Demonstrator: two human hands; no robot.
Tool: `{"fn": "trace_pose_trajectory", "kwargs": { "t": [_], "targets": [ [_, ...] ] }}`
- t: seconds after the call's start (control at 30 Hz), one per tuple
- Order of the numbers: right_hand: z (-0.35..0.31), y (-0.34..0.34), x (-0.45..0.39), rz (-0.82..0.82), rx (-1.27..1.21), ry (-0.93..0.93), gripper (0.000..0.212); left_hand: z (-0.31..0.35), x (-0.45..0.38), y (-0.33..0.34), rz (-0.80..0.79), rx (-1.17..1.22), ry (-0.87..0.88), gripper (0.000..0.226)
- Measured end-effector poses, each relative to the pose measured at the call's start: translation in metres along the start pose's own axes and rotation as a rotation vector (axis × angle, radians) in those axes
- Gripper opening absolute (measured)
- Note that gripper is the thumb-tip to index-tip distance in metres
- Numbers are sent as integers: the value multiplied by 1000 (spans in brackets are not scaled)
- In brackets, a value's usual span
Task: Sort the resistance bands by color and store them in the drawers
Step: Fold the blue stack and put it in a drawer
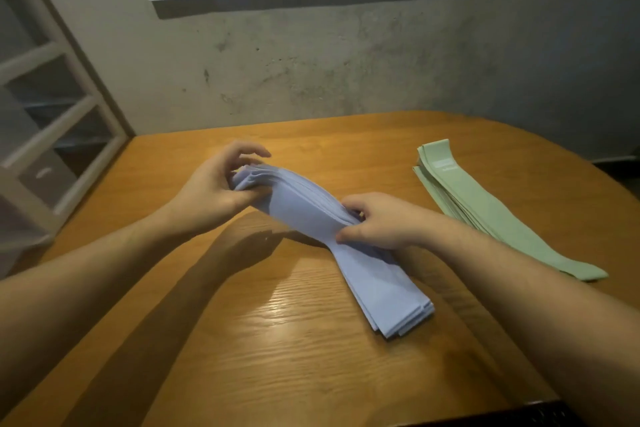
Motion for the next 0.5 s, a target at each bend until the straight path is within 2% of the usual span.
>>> {"fn": "trace_pose_trajectory", "kwargs": {
  "t": [0.1, 0.17, 0.23, 0.33, 0.5],
  "targets": [
    [-23, -4, -3, 70, 251, -30, 16, -13, 18, -7, -26, -61, -31, 64],
    [-38, -6, -6, 129, 482, -101, 8, -25, 31, -8, -46, -116, -32, 64],
    [-48, -4, -13, 99, 594, -117, 21, -38, 45, -9, -40, -159, -19, 58],
    [-47, 6, -22, -16, 574, -14, 53, -54, 66, -5, -24, -246, -50, 54],
    [-30, 12, -27, -79, 321, 113, 79, -68, 76, 11, 112, -134, -121, 41]
  ]
}}
Point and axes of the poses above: each hand's wrist, its own x-axis away from the middle knuckle, its own y-axis out of the palm, z = x × y, the point moved 2 cm from there along -x, towards the middle knuckle, and after that the axes turned 7 degrees about -x, right-handed, at the moved point
